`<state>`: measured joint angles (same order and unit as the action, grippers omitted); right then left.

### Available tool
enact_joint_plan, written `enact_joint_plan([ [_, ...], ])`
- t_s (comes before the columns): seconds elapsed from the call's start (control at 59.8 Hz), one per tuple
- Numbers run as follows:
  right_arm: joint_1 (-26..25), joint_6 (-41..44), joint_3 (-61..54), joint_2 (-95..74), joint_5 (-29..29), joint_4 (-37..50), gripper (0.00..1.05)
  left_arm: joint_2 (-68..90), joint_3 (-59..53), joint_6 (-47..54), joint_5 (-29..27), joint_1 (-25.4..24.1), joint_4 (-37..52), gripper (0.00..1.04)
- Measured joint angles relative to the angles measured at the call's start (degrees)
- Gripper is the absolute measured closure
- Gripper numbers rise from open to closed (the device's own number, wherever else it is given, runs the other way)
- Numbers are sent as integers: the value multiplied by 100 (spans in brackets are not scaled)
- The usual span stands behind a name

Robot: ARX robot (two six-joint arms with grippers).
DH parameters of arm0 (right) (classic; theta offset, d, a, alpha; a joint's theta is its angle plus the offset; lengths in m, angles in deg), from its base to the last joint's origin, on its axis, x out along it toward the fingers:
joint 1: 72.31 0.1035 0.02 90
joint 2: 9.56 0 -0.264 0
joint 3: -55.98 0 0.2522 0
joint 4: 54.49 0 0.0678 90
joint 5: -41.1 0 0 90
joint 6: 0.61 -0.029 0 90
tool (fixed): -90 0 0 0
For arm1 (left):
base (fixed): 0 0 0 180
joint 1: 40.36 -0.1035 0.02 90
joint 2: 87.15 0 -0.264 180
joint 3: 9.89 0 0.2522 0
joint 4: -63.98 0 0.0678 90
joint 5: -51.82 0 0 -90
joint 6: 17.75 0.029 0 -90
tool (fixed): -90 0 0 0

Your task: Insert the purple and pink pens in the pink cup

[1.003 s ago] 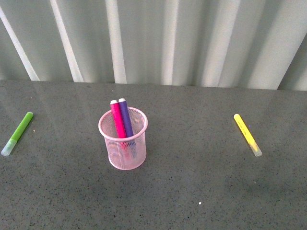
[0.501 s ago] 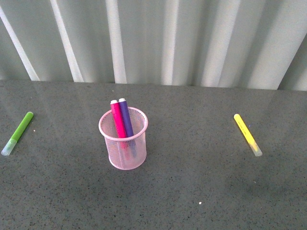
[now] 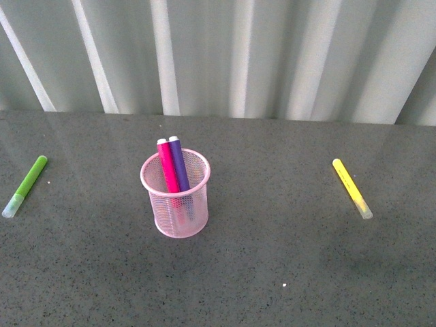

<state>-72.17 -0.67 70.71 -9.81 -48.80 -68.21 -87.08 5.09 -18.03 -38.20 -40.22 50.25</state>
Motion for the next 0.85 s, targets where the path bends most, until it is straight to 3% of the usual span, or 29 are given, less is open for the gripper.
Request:
enact_joint_plan([
  [0.852,0,0,0,0,0,0,7,0,0,0,0,0,0,7],
])
